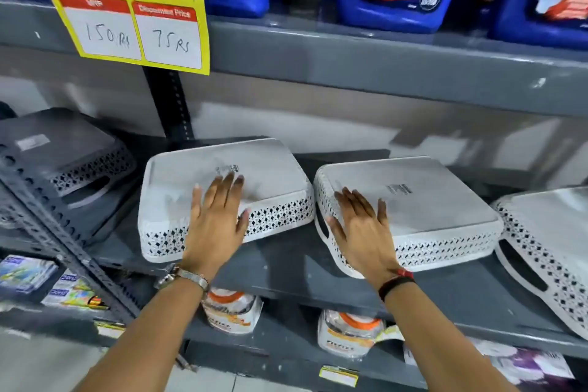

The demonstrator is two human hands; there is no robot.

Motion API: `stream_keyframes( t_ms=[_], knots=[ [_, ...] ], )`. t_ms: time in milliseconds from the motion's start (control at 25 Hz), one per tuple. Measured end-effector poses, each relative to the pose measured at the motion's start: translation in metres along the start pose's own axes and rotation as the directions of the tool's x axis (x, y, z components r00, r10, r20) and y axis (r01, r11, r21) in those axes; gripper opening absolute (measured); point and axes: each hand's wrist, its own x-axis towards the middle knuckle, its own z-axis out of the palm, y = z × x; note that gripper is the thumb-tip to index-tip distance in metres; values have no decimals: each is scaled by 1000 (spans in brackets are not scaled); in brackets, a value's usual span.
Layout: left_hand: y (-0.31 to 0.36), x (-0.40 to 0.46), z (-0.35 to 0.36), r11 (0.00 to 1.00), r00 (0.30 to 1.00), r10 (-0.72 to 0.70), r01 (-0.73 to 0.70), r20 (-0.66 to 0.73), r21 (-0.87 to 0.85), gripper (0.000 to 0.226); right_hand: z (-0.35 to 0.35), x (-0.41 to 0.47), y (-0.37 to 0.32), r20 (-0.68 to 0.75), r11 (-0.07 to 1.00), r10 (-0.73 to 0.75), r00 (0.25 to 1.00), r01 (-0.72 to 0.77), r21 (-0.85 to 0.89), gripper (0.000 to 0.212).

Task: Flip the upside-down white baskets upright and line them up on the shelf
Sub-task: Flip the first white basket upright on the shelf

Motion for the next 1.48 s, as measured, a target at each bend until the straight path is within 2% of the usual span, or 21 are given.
stream_keyframes(
  t_ms=[40,120,160,240,280,360,440,520,560,680,800,840,960,1040,1120,1200,1280,1360,1400,1480],
  knots=[
    [-8,5,1,996,997,-71,69,-27,-54,54,-1,5,-4,43,1000,1,999,-1,-19,70],
    [-26,13,-2,971,976,-218,215,-25,-102,57,6,18,-6,39,997,-32,999,35,-75,63],
    [-41,18,-3,945,950,-312,306,-32,-113,58,8,26,-8,49,997,-33,998,36,-61,67],
    [-63,21,-7,842,864,-503,492,9,-220,59,14,38,-13,89,999,-42,995,44,-16,80],
    [-80,23,-4,767,802,-595,584,46,-266,59,17,44,-13,112,999,-32,993,32,6,74],
    [-120,30,10,540,631,-745,760,217,-361,63,13,60,-20,168,996,-29,985,15,84,56],
    [-144,35,13,259,492,-742,837,455,-482,71,6,78,-37,243,965,32,969,-93,246,53],
    [-142,38,17,-26,459,-614,802,642,-597,64,4,97,-49,304,896,91,948,-211,390,53],
    [-142,40,20,-72,479,-547,790,687,-609,60,4,106,-55,338,858,117,934,-266,438,55],
    [-144,50,26,-118,517,-448,774,729,-622,58,9,128,-61,406,752,188,894,-398,526,63],
    [-153,58,30,-111,502,-494,773,710,-624,44,25,144,-55,508,655,259,821,-536,532,78],
    [-157,62,32,-127,501,-505,763,703,-634,43,32,148,-50,528,633,280,802,-567,526,74],
    [-170,70,33,-160,462,-470,793,752,-588,57,26,146,-55,597,666,331,731,-629,401,57],
    [-176,75,35,-137,432,-453,831,780,-540,63,28,146,-58,638,615,338,692,-675,407,54],
    [-182,79,38,-88,450,-454,837,769,-541,62,31,143,-63,675,500,308,670,-718,484,73],
    [-182,82,38,-55,489,-424,826,762,-561,54,44,145,-60,675,418,284,681,-721,552,86],
    [-184,87,36,-71,503,-394,817,769,-572,51,49,151,-58,608,284,306,732,-680,676,71],
    [-189,96,34,-144,508,-410,784,757,-604,61,39,156,-61,553,129,355,754,-625,770,56],
    [-189,101,32,-205,502,-428,756,751,-622,65,34,158,-62,526,63,373,764,-587,807,57],
    [-188,114,20,-308,542,-439,658,716,-687,68,25,164,-59,480,-55,365,798,-496,867,70]
  ],
)
